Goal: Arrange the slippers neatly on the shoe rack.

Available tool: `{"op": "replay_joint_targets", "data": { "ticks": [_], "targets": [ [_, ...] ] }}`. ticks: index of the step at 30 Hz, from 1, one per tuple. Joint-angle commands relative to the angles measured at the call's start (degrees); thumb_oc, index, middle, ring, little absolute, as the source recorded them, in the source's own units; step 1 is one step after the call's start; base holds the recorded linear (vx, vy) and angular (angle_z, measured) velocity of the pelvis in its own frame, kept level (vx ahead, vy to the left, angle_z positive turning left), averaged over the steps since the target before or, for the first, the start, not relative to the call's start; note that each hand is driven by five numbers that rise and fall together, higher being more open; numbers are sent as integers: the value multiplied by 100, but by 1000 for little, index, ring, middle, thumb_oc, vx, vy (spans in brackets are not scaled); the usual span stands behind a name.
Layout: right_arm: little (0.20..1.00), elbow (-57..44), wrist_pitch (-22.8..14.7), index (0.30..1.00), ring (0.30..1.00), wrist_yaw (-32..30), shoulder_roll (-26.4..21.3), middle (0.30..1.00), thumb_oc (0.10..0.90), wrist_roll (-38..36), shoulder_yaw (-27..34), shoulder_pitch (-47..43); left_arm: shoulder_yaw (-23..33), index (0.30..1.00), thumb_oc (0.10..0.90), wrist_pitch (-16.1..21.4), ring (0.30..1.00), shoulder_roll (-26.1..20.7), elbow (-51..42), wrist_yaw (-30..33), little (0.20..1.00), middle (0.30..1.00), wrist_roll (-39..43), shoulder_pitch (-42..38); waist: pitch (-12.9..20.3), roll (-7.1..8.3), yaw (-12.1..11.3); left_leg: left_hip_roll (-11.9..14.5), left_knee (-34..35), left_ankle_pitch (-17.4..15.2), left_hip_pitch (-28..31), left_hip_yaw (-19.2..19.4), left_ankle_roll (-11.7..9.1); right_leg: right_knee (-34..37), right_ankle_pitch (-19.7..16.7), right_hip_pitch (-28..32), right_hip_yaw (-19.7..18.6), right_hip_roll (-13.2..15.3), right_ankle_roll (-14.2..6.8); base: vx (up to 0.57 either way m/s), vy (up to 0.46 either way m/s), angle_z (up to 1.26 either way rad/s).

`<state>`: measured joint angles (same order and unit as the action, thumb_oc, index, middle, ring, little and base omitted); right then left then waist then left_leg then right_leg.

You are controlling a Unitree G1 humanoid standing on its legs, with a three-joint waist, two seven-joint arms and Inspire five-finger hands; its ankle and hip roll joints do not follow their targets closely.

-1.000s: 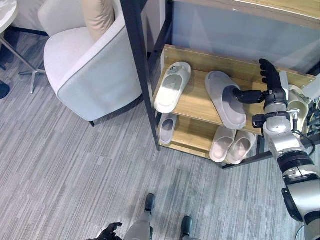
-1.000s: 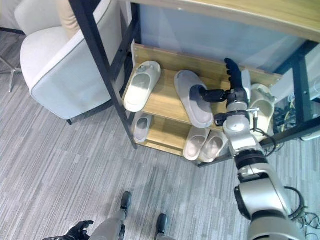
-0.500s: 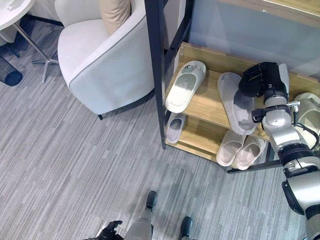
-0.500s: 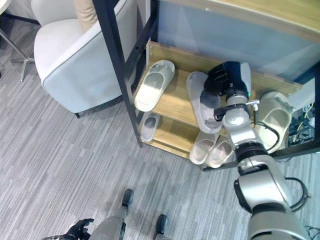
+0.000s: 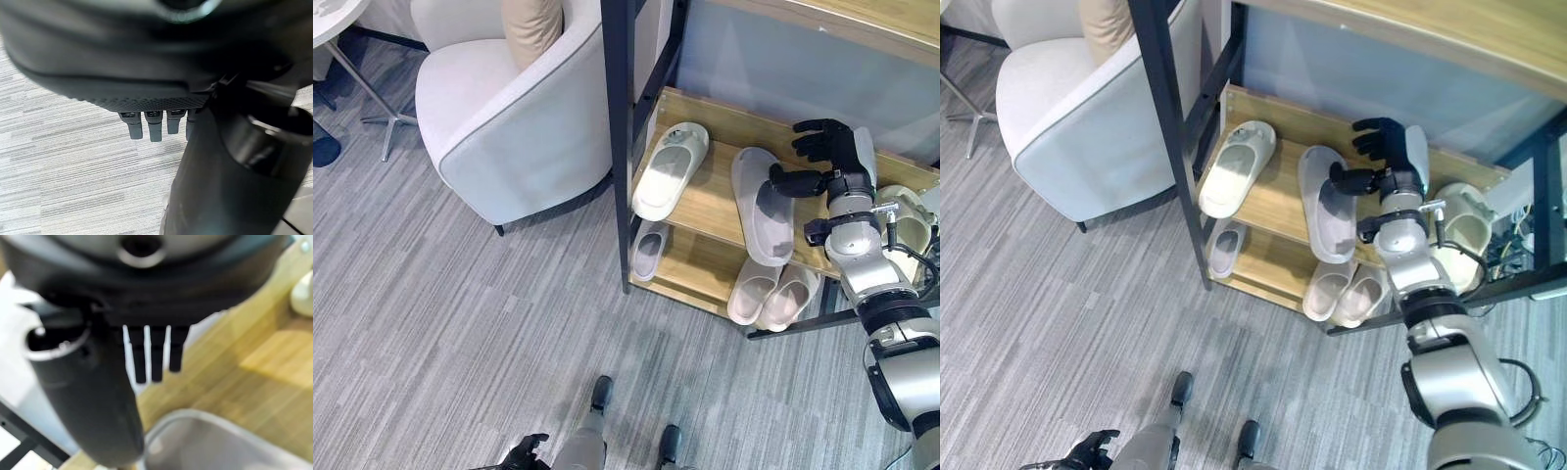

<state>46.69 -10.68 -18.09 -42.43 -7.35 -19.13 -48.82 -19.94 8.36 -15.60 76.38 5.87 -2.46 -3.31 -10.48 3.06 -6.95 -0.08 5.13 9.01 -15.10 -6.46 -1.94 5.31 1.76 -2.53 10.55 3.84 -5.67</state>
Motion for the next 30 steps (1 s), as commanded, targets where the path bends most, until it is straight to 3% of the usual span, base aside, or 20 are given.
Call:
{"op": "replay_joint_targets", "data": {
  "ticks": [1, 11, 27, 30],
  "targets": [
    [900, -499, -347, 900, 900, -227, -483, 900, 800, 117, 189, 75, 82, 900, 800, 2, 900, -16, 267, 49, 900, 900, -71, 23, 338, 154, -76, 15, -13, -734, 442, 380, -195, -31, -138, -343, -310, 338, -324, 0, 0, 0],
    [900, -228, -243, 900, 900, -89, -253, 900, 800, 12, 322, 531, 324, 900, 800, 140, 900, 11, -168, 105, 900, 900, 695, -311, 338, 250, -66, 23, -13, -733, 412, 365, -211, -31, -140, -377, -272, 330, -307, 2, -4, 0],
    [900, 274, -272, 900, 900, -256, -307, 900, 800, -224, 80, -331, 316, 900, 800, 153, 900, -130, 67, 131, 900, 900, 759, -241, 306, 175, -151, 16, -13, -633, 96, 373, -250, -31, -211, -694, -275, 324, -304, 1, 0, 0],
    [900, 361, -313, 900, 900, -263, -250, 900, 800, -356, 25, -422, 147, 900, 800, 319, 900, -183, -343, 167, 900, 900, 986, -520, 294, 166, -153, 0, -13, -624, 56, 358, -258, -31, -213, -716, -260, 330, -306, 5, -1, 1]
  ]
}}
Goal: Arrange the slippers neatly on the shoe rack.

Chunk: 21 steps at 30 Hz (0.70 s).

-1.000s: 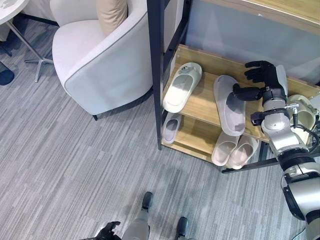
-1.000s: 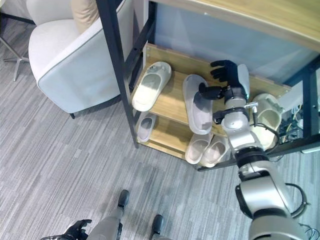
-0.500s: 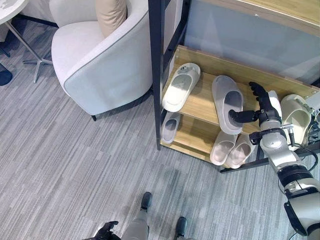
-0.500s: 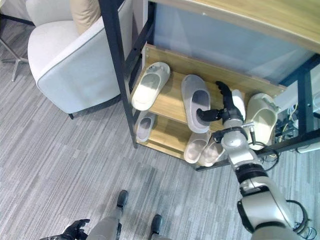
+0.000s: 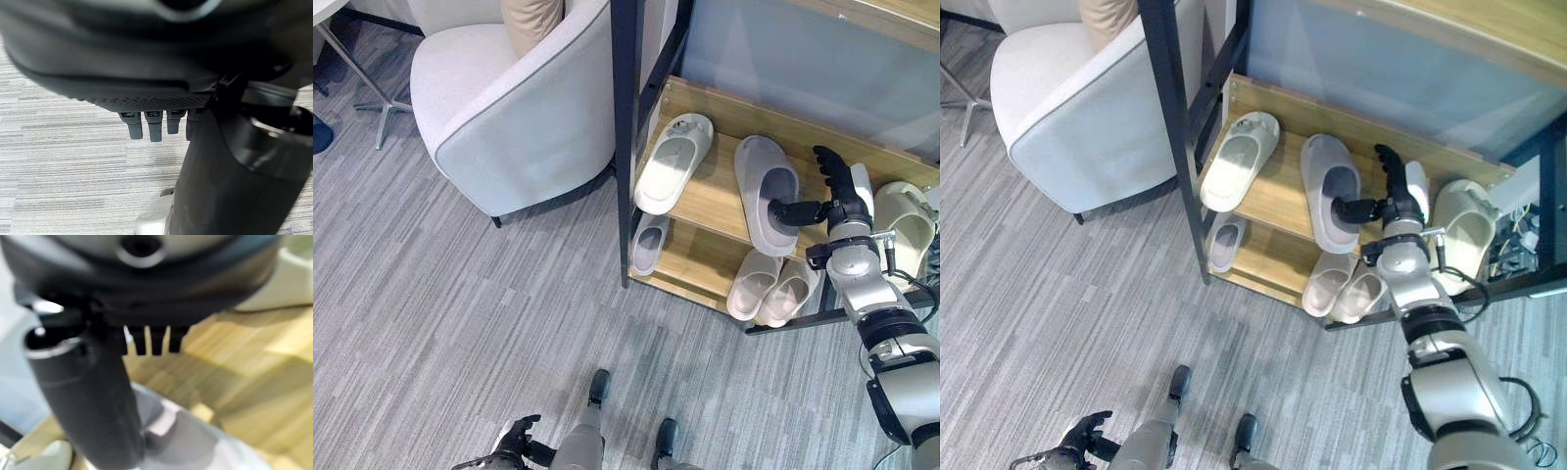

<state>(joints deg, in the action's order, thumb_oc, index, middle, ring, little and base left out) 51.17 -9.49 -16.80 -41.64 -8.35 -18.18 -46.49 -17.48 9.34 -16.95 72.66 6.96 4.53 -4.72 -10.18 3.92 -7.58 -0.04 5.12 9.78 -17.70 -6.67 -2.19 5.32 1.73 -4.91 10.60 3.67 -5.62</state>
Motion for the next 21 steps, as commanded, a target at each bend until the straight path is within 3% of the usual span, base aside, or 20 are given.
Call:
{"op": "replay_joint_targets", "data": {
  "ticks": [1, 3, 4, 5, 6, 7, 15, 17, 20, 21],
  "targets": [
    [900, -100, -429, 900, 900, -388, -312, 900, 800, -287, -59, -657, -108, 900, 800, 257, 900, -63, -61, 107, 900, 900, 360, -443, 265, 78, -89, -4, -12, -701, 310, 377, -235, -32, -209, -483, -264, 353, -314, 0, 0, 0],
    [900, -87, -425, 900, 900, -378, -290, 900, 800, -298, -59, -623, -159, 900, 800, 334, 900, -54, -288, 138, 900, 900, 524, -560, 290, 85, -86, -16, -12, -717, 320, 367, -231, -32, -199, -474, -261, 355, -315, 16, -7, 1],
    [836, -83, -420, 836, 836, -377, -273, 836, 758, -308, -51, -625, -176, 900, 800, 337, 900, -61, -344, 158, 900, 900, 540, -609, 304, 88, -84, -23, -12, -727, 338, 359, -227, -32, -195, -458, -256, 357, -314, 41, -13, 1],
    [592, -89, -423, 592, 592, -391, -253, 592, 595, -326, -23, -608, -186, 900, 800, 350, 900, -63, -386, 179, 900, 900, 559, -643, 311, 89, -78, -26, -12, -734, 355, 356, -224, -32, -193, -443, -252, 361, -314, 37, 4, 2],
    [418, -42, -447, 418, 418, -414, -206, 418, 478, -384, 24, -599, -199, 900, 800, 362, 900, -68, -436, 192, 900, 900, 579, -675, 326, 83, -81, -28, -12, -747, 376, 355, -220, -32, -184, -420, -249, 364, -314, 32, 12, 2],
    [309, -13, -473, 309, 309, -436, -170, 309, 406, -419, 57, -603, -202, 900, 800, 380, 900, -81, -473, 207, 900, 900, 589, -689, 339, 77, -84, -32, -12, -754, 393, 354, -216, -32, -183, -406, -251, 368, -315, 34, 21, 2],
    [300, -209, -439, 300, 300, -419, 82, 300, 400, -280, 226, -81, -57, 900, 800, 528, 900, -191, -1145, 321, 900, 900, 825, -860, 434, 93, -72, -44, -12, -838, 595, 359, -180, -32, -125, -218, -249, 391, -324, 17, 3, 1],
    [300, -481, -457, 300, 300, -461, 169, 300, 400, -182, 401, 349, -98, 900, 800, 703, 900, -493, -2191, 413, 900, 900, 784, -1058, 451, 80, -55, -47, -12, -871, 662, 374, -172, -32, -118, -154, -229, 414, -347, 10, 22, 4],
    [300, -713, -439, 300, 300, -471, 416, 300, 400, -100, 515, 794, 85, 900, 800, 838, 900, -1003, -2901, 570, 900, 900, 1170, -2068, 483, 92, 25, -32, -12, -941, 797, 391, -171, -32, -79, -41, -228, 405, -367, 12, -1, 5],
    [300, -718, -436, 300, 300, -472, 417, 300, 400, -98, 523, 796, 81, 900, 800, 835, 900, -1007, -2902, 569, 900, 900, 1171, -2074, 485, 97, 25, -36, -12, -920, 780, 389, -168, -32, -96, -57, -227, 409, -369, 37, -53, -1]
  ]
}}
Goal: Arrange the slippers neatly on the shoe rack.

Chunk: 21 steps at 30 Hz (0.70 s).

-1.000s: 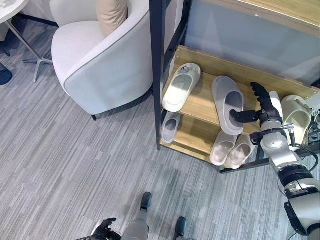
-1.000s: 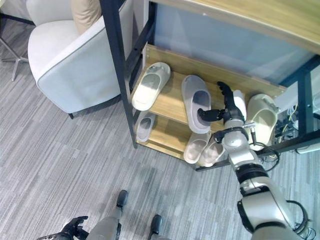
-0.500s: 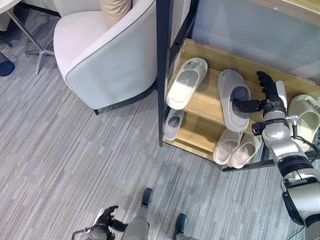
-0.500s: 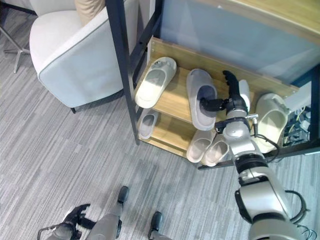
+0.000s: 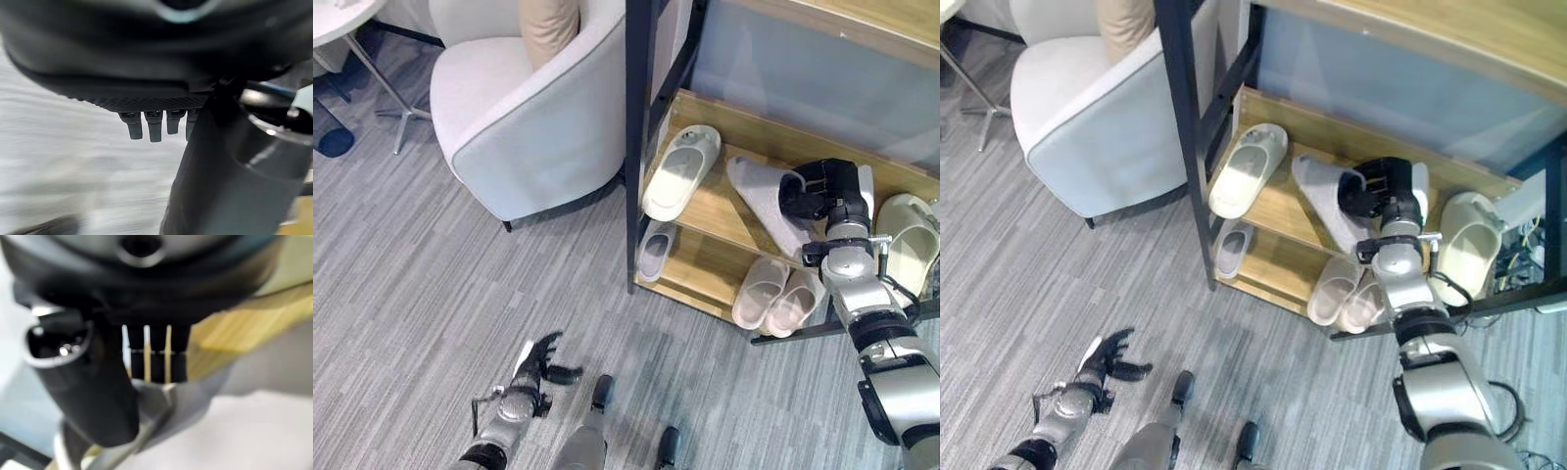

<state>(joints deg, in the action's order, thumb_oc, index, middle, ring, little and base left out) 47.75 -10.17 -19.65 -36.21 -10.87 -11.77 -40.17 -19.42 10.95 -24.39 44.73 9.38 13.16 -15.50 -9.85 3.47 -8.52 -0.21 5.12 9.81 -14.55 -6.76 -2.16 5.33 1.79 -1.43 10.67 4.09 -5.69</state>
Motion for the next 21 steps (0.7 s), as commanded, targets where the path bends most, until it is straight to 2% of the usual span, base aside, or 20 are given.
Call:
{"op": "replay_joint_targets", "data": {
  "ticks": [1, 2, 4, 7, 8, 9, 10, 11, 12, 13, 17, 21],
  "targets": [
    [300, -696, -404, 300, 300, -248, -261, 300, 400, 227, 501, 1029, 1059, 900, 800, 1019, 900, -1325, -3477, -140, 900, 900, 133, 702, 441, 150, -132, -42, -12, -928, 515, 312, -149, -33, -70, -282, -142, 384, -360, 12, -71, -9],
    [300, -634, -443, 300, 300, -270, -307, 300, 400, 310, 705, 1168, 1414, 900, 800, 1306, 900, -1454, -4037, -245, 900, 900, 123, 1270, 412, 170, -250, -52, -12, -916, 515, 251, -147, -33, -66, -267, -127, 384, -361, 15, -89, -8],
    [300, -742, -579, 300, 300, -358, -245, 300, 400, 369, 917, 1487, 2102, 900, 800, 1713, 900, -1737, -5165, -236, 900, 900, 233, 1573, 422, 266, -298, -52, -12, -959, 612, 213, -174, -33, -17, -143, -107, 381, -364, -10, -48, 16],
    [300, -1524, -685, 300, 300, -339, 0, 300, 400, 455, 1056, 1940, 2999, 900, 800, 2108, 900, -2059, -6697, 118, 900, 900, -22, 1155, 480, 324, -288, -44, -12, -1019, 726, 210, -172, -33, 35, -20, -116, 380, -377, -13, -13, 27],
    [300, -1560, -667, 300, 300, -341, 14, 300, 400, 469, 1070, 1962, 3023, 900, 800, 2077, 900, -2056, -6749, 116, 900, 900, -25, 1189, 477, 331, -286, -49, -12, -982, 711, 210, -168, -33, 4, -34, -117, 384, -378, 52, -17, 10],
    [300, -1900, -799, 300, 300, -318, 291, 300, 400, 528, 1230, 2320, 3404, 900, 800, 2358, 900, -2214, -7395, 160, 900, 900, -258, 751, 625, 389, -228, -27, -12, -1086, 859, 212, -171, -33, 88, 86, -123, 375, -373, 0, 0, 0],
    [300, -2200, -831, 300, 300, -282, 438, 300, 400, 604, 1267, 2522, 3453, 900, 800, 2500, 900, -2075, -7692, 127, 900, 900, -154, 462, 664, 426, -189, -31, -12, -1018, 875, 216, -166, -33, 34, 95, -117, 373, -366, 40, -24, 1],
    [300, -2224, -818, 300, 300, -281, 441, 300, 400, 612, 1282, 2542, 3450, 900, 800, 2489, 900, -2070, -7704, 116, 900, 900, -146, 462, 678, 430, -193, -30, -12, -1053, 883, 210, -168, -33, 66, 104, -120, 372, -369, 2, -32, 0],
    [300, -2707, -890, 300, 300, -97, 694, 300, 400, 660, 1378, 2947, 3528, 900, 800, 2621, 900, -1584, -7963, -280, 900, 900, 357, 199, 800, 480, -80, -13, -12, -1095, 970, 235, -163, -33, 101, 162, -133, 360, -349, 67, -38, 1],
    [300, -2930, -906, 300, 300, -28, 819, 300, 400, 721, 1454, 3161, 3590, 900, 800, 2635, 900, -1332, -8073, -638, 900, 900, 734, 153, 864, 489, -39, -9, -12, -1115, 1022, 246, -161, -33, 113, 196, -138, 356, -336, 54, -37, -2],
    [300, -3370, -987, 300, 300, 258, 1141, 300, 400, 806, 1671, 3706, 3821, 900, 800, 2456, 900, -663, -8234, -1767, 900, 900, 1652, 375, 1071, 444, 80, -7, -12, -1109, 1195, 318, -135, -33, 83, 301, -181, 357, -281, -2, -1, -8],
    [300, -3622, -1061, 300, 300, 515, 1339, 300, 400, 695, 1773, 4053, 3767, 900, 800, 2382, 900, -240, -8159, -2209, 900, 900, 1918, 700, 1173, 382, 172, 20, -12, -1123, 1328, 386, -131, -33, 82, 382, -232, 331, -234, -27, 0, -12]
  ]
}}
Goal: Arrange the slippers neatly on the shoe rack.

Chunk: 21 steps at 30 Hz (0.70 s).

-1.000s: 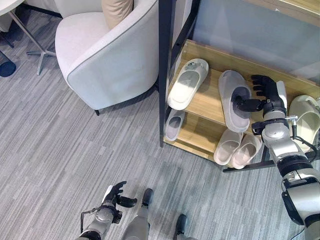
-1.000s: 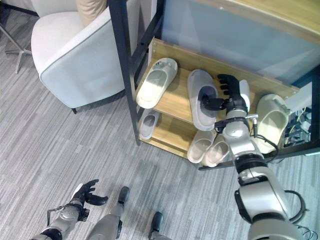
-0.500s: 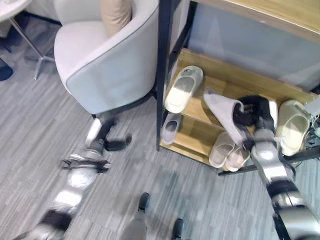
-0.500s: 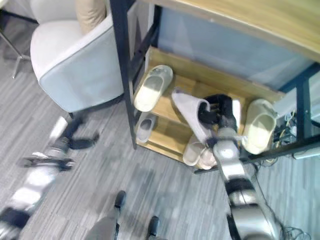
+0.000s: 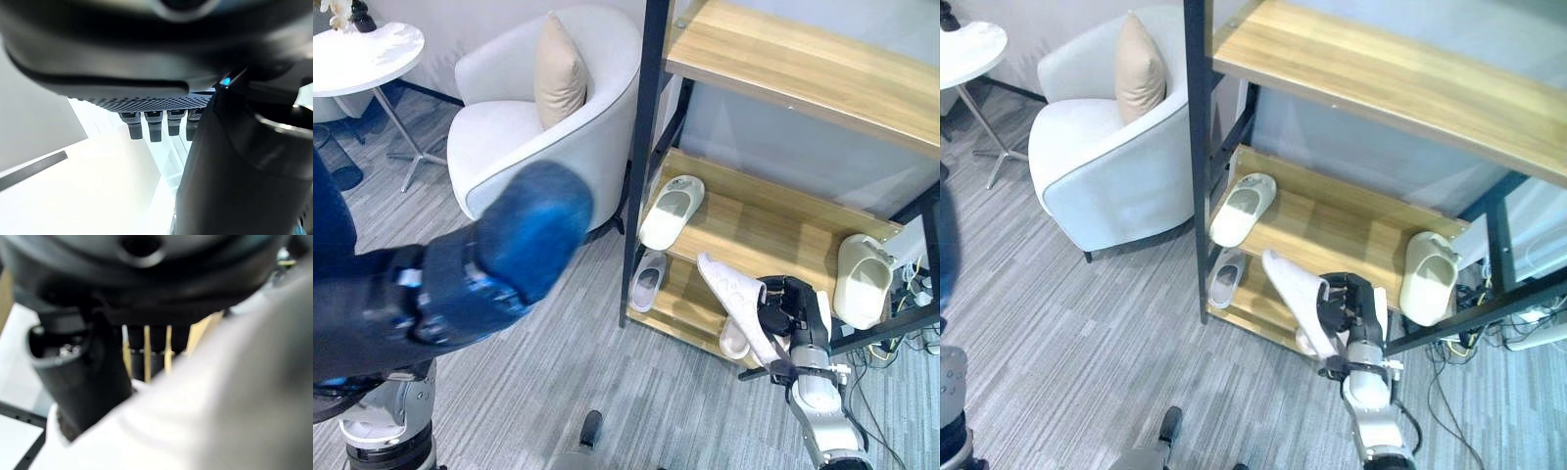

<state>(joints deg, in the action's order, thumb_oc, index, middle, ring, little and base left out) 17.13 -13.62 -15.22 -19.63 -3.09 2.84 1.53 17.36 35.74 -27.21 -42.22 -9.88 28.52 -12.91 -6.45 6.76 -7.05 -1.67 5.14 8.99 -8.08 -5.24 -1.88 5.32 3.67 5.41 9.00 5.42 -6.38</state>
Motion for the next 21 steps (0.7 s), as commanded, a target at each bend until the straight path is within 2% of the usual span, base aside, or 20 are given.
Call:
{"op": "replay_joint_targets", "data": {
  "ticks": [1, 7, 8, 11, 12, 13, 14, 15, 16, 21],
  "targets": [
    [300, -566, -715, 300, 300, 79, -321, 300, 400, -88, 312, -104, 90, 900, 800, -97, 900, 45, 539, -297, 900, 900, 396, 450, 852, 53, 23, 174, -14, -1102, 706, 234, -164, -32, -54, -279, -72, 193, -166, -46, 1, -11],
    [300, -993, -738, 300, 300, 519, -87, 300, 400, -145, 318, 537, 158, 900, 800, -154, 900, 307, 1093, -657, 900, 900, 550, 1012, 892, -35, 194, 245, -14, -1015, 804, 325, -174, -32, -145, -232, -165, 126, -100, -44, -10, -12],
    [300, -993, -736, 300, 300, 520, -87, 300, 400, -145, 316, 540, 158, 900, 800, -154, 900, 307, 1096, -660, 900, 900, 552, 1014, 906, -35, 194, 251, -14, -1079, 831, 322, -178, -32, -88, -205, -169, 120, -102, -37, -17, -7],
    [300, -975, -713, 300, 300, 623, 23, 300, 400, -198, 251, 697, 149, 900, 800, -123, 900, 474, 1809, -568, 900, 900, 585, 1180, 893, -82, 275, 285, -14, -994, 867, 362, -187, -32, -159, -190, -198, 94, -76, -54, -15, -9],
    [300, -1068, -675, 300, 300, 656, -50, 300, 400, -132, 250, 740, 67, 900, 800, -298, 900, -193, 1189, 5, 900, 900, 11, 322, 929, -131, 307, 300, -14, -991, 881, 384, -180, -32, -164, -187, -200, 85, -81, -29, -4, -12],
    [300, -1108, -710, 300, 300, 673, -24, 300, 400, -215, 78, 707, -84, 900, 800, -288, 900, -258, 661, 148, 900, 900, -56, -139, 949, -170, 361, 306, -14, -979, 892, 410, -175, -32, -179, -180, -199, 88, -77, -5, -4, -12],
    [300, -1103, -711, 300, 300, 674, -21, 300, 400, -216, 83, 699, -90, 900, 800, -306, 900, -255, 645, 169, 900, 900, -77, -146, 953, -167, 358, 306, -14, -997, 891, 408, -176, -32, -162, -181, -198, 88, -78, -10, -5, -12],
    [300, -663, -661, 300, 300, 555, -98, 300, 400, -223, -39, 568, -137, 900, 800, -242, 900, -618, 2, 528, 900, 900, -443, -325, 982, -196, 393, 315, -14, -1011, 911, 422, -175, -32, -158, -179, -201, 81, -83, -7, -12, -12],
    [300, -614, -635, 300, 300, 525, -118, 300, 400, -232, -60, 531, -127, 900, 800, -212, 900, -666, -97, 659, 900, 900, -537, -305, 983, -200, 392, 321, -14, -1010, 915, 426, -179, -32, -155, -180, -201, 80, -83, -30, -18, -13],
    [300, -835, -591, 300, 300, 558, -241, 300, 400, -313, -62, 653, -4, 900, 800, -114, 900, -836, 81, 1233, 900, 900, -795, -34, 946, -246, 444, 336, -14, -1011, 954, 446, -187, -32, -157, -161, -219, 55, -80, -16, 2, 2]
  ]
}}
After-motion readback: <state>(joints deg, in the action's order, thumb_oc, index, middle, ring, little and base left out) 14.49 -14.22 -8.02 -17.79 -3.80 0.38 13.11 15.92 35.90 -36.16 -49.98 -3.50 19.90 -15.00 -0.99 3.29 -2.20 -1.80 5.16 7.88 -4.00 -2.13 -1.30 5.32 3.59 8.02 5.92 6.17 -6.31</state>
